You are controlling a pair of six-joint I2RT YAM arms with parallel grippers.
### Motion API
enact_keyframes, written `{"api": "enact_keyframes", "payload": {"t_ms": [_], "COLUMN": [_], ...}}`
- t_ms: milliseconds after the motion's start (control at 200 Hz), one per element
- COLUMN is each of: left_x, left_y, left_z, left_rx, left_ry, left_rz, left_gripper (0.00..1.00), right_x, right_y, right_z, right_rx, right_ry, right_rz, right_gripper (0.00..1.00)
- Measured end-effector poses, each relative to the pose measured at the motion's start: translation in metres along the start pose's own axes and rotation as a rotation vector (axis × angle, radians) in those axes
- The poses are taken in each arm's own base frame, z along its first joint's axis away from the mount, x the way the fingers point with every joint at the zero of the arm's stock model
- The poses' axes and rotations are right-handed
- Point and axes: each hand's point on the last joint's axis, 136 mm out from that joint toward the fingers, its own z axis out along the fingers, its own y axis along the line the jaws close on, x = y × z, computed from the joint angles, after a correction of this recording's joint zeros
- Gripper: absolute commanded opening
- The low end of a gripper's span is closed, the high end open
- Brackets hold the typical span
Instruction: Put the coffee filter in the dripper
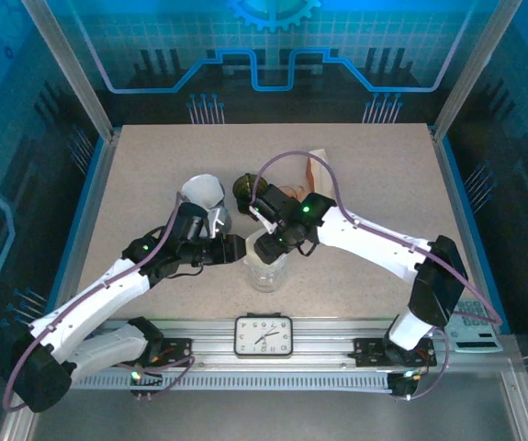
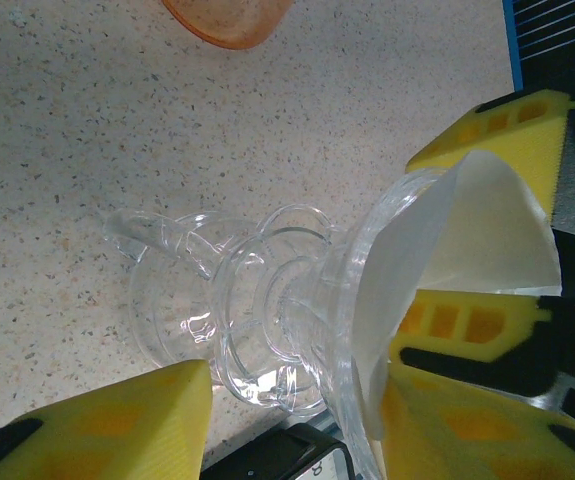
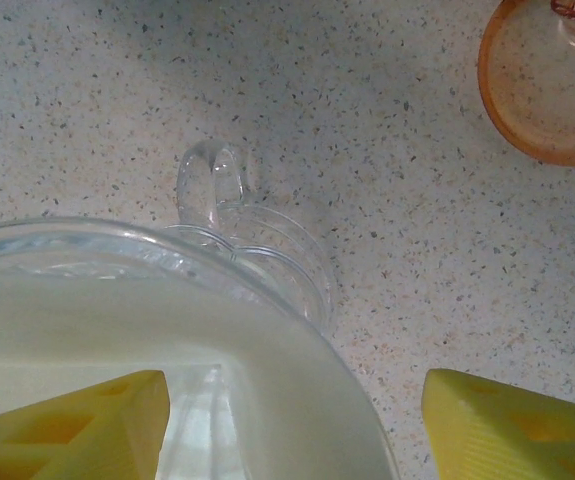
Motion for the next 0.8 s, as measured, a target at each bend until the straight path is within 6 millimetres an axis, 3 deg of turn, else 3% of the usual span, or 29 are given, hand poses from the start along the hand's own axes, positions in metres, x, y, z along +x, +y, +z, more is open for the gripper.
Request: {"api": "enact_keyframes", "payload": {"t_ms": [225,325,655,800], "left_x": [-0.002,-0.003,-0.003,-0.003], "left_y": [-0.002,-0.002,-0.001,-0.001], "left_z": [0.000,0.000,0.005,0.006], "left_rx": [0.007,0.010,0.006,0.009], "left_ry": [-0.007,-0.010,-0.003,-0.002], "left_rz": [-0.005,-0.007,-0.013,-0.013], "left_gripper": [0.61,0.62,0.55,0.44], "right_x": [0.003,0.006,0.008,0.007], "right_y": [0.000,0.000,0.000,0.000], "right_z": [0.016,0.022,0.025,0.025], "right_rx": [0.005,0.007,0.004,0.004], "right_ry": [0.023,0.033,0.033,0.033], "right_rz": [-0.001,-0.002,-0.001,-0.001], "right_gripper": [0.69,0.69,0.69,0.69]}}
